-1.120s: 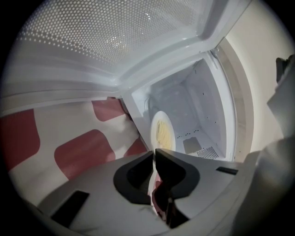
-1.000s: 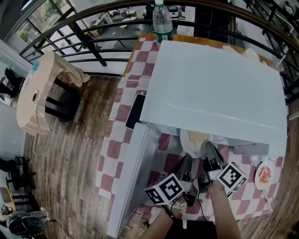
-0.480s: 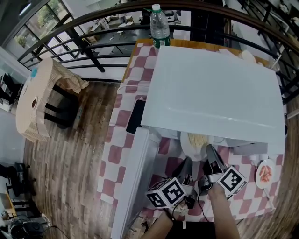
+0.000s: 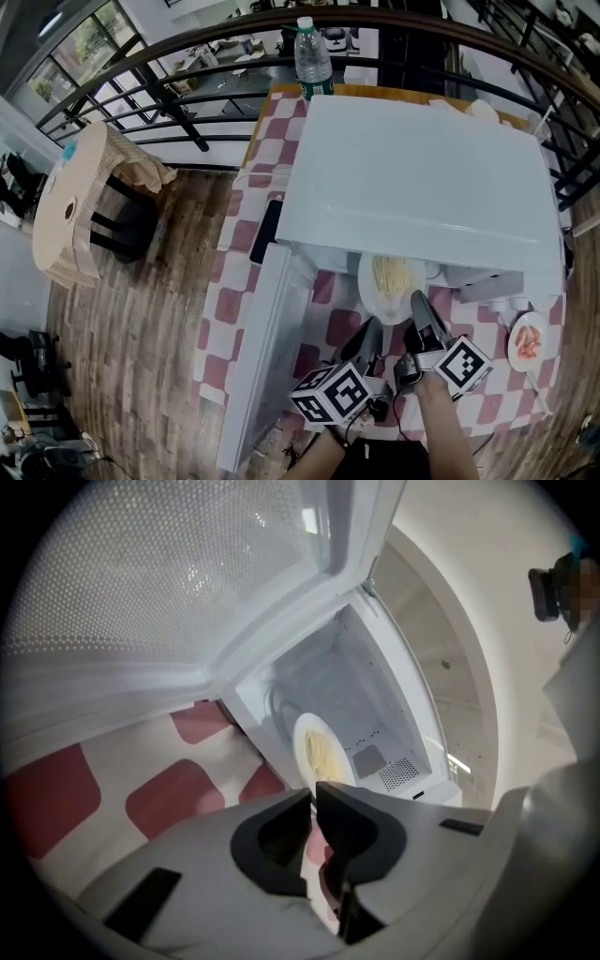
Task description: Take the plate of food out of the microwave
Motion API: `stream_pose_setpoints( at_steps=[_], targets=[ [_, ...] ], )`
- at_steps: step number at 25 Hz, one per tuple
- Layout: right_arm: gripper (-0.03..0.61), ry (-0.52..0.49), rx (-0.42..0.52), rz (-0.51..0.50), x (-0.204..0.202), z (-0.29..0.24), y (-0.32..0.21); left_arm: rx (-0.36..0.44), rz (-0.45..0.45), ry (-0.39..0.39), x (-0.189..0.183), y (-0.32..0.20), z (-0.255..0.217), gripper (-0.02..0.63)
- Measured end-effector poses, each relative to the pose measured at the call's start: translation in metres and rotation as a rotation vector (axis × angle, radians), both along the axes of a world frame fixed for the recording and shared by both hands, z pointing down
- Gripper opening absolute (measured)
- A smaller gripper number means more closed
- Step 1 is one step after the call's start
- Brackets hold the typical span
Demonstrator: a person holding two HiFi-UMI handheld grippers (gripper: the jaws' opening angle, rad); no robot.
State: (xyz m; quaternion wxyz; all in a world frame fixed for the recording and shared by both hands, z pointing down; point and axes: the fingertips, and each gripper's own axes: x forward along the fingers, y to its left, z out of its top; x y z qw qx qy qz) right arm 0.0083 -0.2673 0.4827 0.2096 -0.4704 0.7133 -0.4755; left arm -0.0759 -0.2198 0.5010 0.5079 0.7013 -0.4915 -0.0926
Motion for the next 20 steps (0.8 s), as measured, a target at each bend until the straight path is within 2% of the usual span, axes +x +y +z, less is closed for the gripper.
stream_pose_setpoints(
  at_steps=[11,20],
  targets=[
    [0.021,-0.016,0.040,-0.017,0.015,-0.027,0.040,0.063,-0.024,-0.018,0.016,0.042,-0.026,0.049],
    [0.021,-0.028,0.063,-0.033,0.026,-0.039,0.086,0.078,-0.045,-0.019,0.028,0.088,-0.037,0.049]
  ],
)
